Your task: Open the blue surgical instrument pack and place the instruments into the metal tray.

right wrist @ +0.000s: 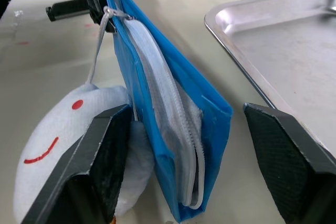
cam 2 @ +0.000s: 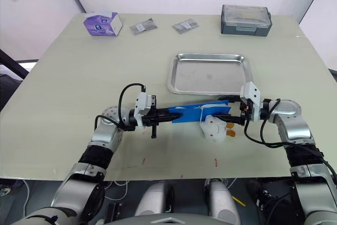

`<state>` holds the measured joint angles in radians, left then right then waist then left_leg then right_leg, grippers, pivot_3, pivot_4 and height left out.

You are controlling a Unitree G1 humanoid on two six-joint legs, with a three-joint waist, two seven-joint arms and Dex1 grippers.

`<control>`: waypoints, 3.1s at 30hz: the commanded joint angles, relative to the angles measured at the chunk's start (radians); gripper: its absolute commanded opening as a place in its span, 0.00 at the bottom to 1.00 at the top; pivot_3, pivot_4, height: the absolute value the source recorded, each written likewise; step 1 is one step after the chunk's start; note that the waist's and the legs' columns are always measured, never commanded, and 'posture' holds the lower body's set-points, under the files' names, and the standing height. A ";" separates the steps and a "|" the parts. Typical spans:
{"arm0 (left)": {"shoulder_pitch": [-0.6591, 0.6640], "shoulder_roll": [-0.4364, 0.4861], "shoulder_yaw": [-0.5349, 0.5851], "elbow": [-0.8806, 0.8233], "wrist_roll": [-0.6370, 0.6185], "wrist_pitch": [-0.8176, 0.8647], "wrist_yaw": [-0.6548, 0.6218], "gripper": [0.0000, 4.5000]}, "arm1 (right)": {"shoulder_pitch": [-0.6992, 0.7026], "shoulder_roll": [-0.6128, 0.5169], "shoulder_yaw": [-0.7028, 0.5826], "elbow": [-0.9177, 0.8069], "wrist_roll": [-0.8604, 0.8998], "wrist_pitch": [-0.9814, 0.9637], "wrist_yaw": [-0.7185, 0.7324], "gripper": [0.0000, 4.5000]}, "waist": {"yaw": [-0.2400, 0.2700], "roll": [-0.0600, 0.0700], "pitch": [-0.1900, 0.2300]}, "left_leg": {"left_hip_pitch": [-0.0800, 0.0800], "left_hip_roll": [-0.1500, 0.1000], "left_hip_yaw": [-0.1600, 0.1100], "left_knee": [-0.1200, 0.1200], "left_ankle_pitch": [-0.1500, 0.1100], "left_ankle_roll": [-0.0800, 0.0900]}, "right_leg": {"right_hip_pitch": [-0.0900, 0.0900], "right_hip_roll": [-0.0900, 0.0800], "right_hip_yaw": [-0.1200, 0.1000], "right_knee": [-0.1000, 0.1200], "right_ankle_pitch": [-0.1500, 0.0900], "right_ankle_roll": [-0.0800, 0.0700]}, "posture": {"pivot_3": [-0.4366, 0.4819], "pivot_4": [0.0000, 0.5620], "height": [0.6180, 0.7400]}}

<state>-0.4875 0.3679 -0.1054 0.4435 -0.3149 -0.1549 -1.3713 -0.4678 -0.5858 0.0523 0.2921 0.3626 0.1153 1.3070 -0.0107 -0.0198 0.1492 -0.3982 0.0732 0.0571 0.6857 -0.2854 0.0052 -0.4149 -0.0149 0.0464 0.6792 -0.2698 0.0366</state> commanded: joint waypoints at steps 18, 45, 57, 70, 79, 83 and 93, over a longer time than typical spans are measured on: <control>-0.011 0.001 0.000 -0.031 -0.008 0.000 -0.001 0.00 | -0.044 -0.015 -0.047 0.005 0.047 0.025 0.061 0.65 | 0.000 0.000 0.000 | 0.000 0.000 0.000 0.000 0.000 0.000 | 0.000 0.000 0.000 0.000 0.000 0.000 | 0.48 0.27 0.93; -0.018 0.050 0.030 -0.070 -0.040 0.114 0.002 0.80 | 0.004 -0.046 -0.082 -0.106 0.112 0.117 0.097 0.00 | 0.000 0.000 0.000 | 0.000 0.000 0.000 0.000 0.000 0.000 | 0.000 0.000 0.000 0.000 0.000 0.000 | 0.48 0.27 0.93; 0.157 0.204 0.072 -0.369 -0.200 0.356 -0.062 0.98 | 0.032 -0.049 -0.137 -0.225 0.158 0.136 0.037 0.00 | 0.001 0.001 0.000 | 0.000 0.000 0.000 0.000 0.000 0.000 | 0.000 0.000 0.000 0.000 0.000 0.000 | 0.48 0.27 0.93; 0.129 -0.010 -0.048 -0.338 -0.084 0.292 0.131 0.98 | 0.097 -0.021 -0.121 -0.376 0.203 0.196 -0.043 0.00 | 0.000 0.001 0.000 | 0.000 0.000 -0.001 0.000 0.000 0.000 | 0.000 0.000 0.000 0.000 0.000 0.000 | 0.48 0.27 0.93; 0.109 -0.101 -0.114 -0.227 -0.003 0.198 0.166 0.98 | 0.099 -0.001 -0.110 -0.401 0.210 0.206 -0.062 0.00 | 0.002 0.001 0.000 | 0.000 0.000 -0.001 0.000 0.000 0.000 | 0.000 0.000 0.000 0.000 0.000 0.000 | 0.48 0.27 0.93; 0.107 -0.124 -0.104 -0.207 -0.003 0.182 0.185 0.98 | 0.099 -0.001 -0.109 -0.405 0.211 0.208 -0.064 0.00 | 0.001 0.001 0.000 | 0.000 0.000 -0.001 0.000 0.000 0.000 | 0.000 0.000 0.000 0.000 0.000 0.000 | 0.48 0.27 0.93; 0.133 -0.061 -0.055 -0.323 -0.088 0.277 0.151 0.12 | 0.089 -0.012 -0.120 -0.378 0.204 0.193 -0.053 0.00 | 0.001 0.001 0.000 | 0.000 0.000 -0.001 0.000 0.000 0.000 | 0.000 0.000 0.000 0.000 0.000 0.000 | 0.48 0.27 0.93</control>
<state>-0.3506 0.2848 -0.1847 0.1874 -0.3633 0.1014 -1.2039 -0.3615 -0.5915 -0.0505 -0.0657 0.5408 0.3246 1.2461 -0.0100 -0.0189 0.1495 -0.3983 0.0730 0.0561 0.6858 -0.2855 0.0053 -0.4144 -0.0147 0.0463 0.6791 -0.2698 0.0366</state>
